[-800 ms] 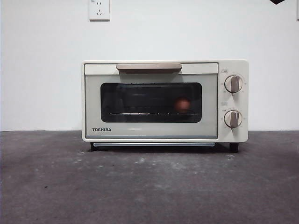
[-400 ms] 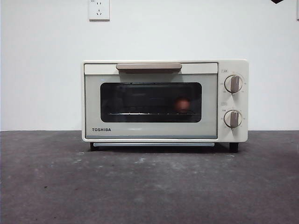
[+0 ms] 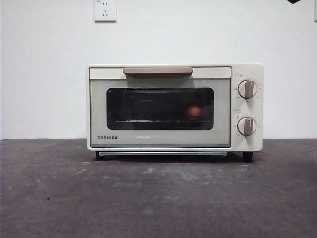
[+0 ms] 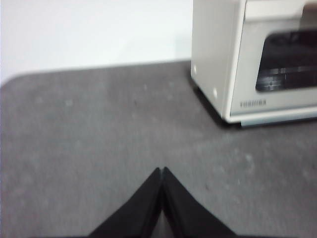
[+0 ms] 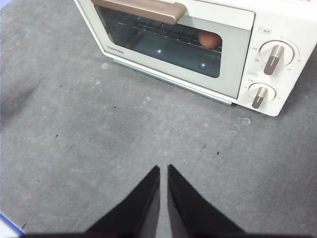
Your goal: Eggoven
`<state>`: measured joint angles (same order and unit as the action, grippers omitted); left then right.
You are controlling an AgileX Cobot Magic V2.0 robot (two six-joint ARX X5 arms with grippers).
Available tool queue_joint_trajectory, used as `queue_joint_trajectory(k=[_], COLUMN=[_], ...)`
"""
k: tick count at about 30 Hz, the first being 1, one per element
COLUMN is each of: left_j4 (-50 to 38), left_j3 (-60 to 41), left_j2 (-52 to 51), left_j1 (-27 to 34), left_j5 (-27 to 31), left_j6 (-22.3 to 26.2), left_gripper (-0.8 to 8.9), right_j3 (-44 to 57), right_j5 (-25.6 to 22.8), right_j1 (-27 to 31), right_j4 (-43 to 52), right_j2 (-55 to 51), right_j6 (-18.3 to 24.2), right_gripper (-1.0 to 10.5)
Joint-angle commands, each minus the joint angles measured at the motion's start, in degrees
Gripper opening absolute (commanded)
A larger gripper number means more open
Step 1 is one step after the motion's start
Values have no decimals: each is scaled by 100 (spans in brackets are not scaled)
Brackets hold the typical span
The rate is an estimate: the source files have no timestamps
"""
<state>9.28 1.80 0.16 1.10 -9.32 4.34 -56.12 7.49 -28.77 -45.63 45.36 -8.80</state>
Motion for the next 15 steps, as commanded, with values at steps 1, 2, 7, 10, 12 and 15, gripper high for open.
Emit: queue_joint_trajectory(k=[1, 2, 7, 10, 12, 15], left_j4=[162, 127, 144, 144, 144, 144], left_j3=[-127, -127, -127, -127, -127, -127], left_j2=[0, 0, 2, 2, 2, 2], left_j1=[11, 11, 11, 11, 11, 11], left_j5=[-9, -9, -9, -9, -9, -9], left_j6=[-177, -291, -358, -356, -356, -356], left_gripper=[8, 8, 8, 8, 8, 8], right_j3=[-83, -83, -85, -85, -85, -85], right_j5=[-9, -7, -4, -4, -4, -4], right_j1=[-28, -28, -28, -28, -28, -28], right_j4=[59, 59, 59, 59, 59, 59], right_j2=[22, 20, 20, 20, 20, 20], right_j6=[11, 9, 11, 9, 9, 11], right_gripper=[6, 6, 6, 6, 6, 6])
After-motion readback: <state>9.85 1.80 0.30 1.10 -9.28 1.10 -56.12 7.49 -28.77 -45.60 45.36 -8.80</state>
